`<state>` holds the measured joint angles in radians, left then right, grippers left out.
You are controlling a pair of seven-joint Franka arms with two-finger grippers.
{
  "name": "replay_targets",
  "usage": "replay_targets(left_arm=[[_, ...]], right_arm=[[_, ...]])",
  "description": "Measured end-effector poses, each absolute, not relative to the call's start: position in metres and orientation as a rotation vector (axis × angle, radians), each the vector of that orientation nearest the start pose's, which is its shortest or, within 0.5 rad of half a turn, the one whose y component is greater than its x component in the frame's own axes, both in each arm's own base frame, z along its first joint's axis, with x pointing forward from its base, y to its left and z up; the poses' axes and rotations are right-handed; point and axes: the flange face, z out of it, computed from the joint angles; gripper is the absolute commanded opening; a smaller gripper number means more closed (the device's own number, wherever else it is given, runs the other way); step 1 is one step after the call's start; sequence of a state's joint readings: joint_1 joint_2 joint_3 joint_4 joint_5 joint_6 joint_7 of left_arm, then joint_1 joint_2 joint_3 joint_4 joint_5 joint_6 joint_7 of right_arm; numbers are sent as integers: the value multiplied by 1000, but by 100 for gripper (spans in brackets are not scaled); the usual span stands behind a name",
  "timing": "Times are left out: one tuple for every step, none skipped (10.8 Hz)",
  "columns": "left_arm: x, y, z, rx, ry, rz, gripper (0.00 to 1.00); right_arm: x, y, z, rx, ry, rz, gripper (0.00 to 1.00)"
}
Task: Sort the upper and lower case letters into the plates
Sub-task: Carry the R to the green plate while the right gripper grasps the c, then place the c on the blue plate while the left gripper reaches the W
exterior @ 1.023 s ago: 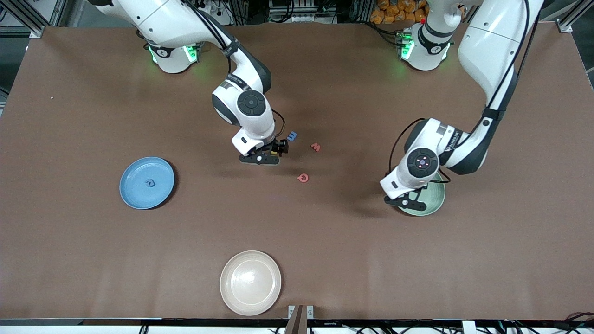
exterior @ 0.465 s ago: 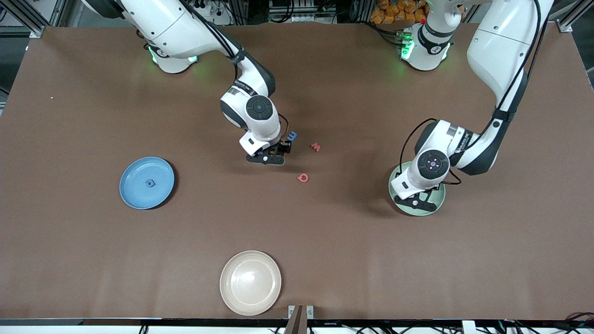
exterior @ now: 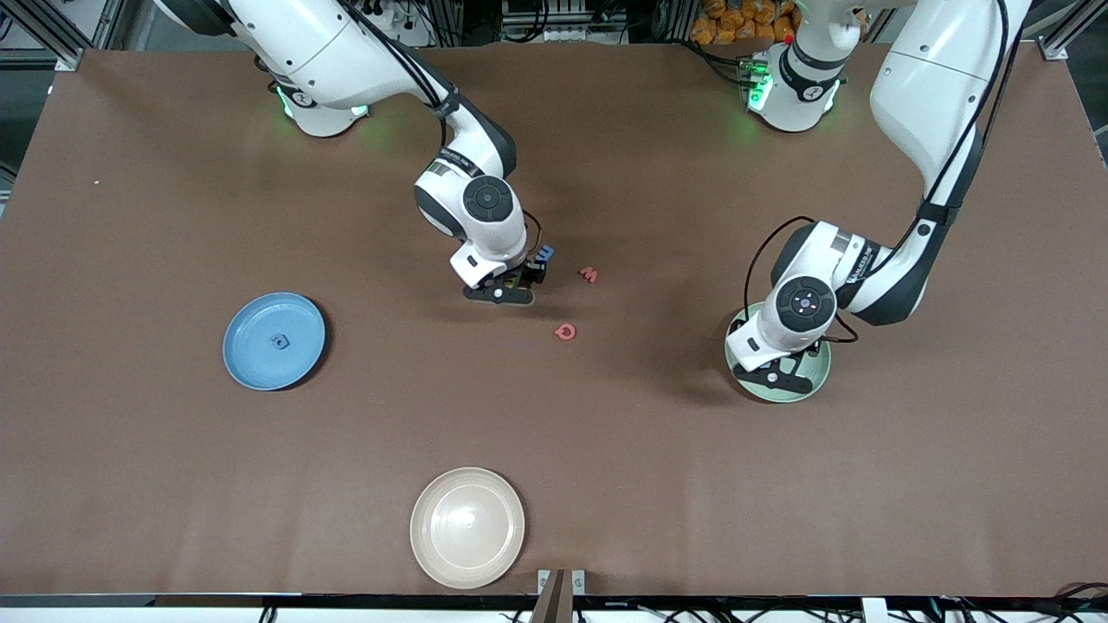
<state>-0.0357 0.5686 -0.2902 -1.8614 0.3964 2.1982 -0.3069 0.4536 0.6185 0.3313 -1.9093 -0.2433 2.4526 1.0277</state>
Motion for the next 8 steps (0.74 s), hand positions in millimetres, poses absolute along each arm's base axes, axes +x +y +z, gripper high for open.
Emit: replay_targets(left_arm=[[591,-183,207,-2926,352,200,100],[589,-189,208,-2932,316,194,100],[587,-195,209,-2939,278,188,100],[585,-202,210,-2946,240,182,100],[583,-210,211,-2954,196,174,100],[579,-220,213,-2964,143,164,100],[576,-232,215,-2974,93,154,100],[572,-244,219,-2984,48,143,100]], right_arm=[[446,436,180,-3136,167,81,58],[445,436,178,-3137,171,88,49],[443,437,175,-3139,172,92,37],[443,437,175,-3141,170,86,24],[443,439,177,-3135,170,79,13],[443,441,179,-3133,170,77,2],[443,440,179,-3140,173,81,0],[444,438,180,-3153,177,90,0]])
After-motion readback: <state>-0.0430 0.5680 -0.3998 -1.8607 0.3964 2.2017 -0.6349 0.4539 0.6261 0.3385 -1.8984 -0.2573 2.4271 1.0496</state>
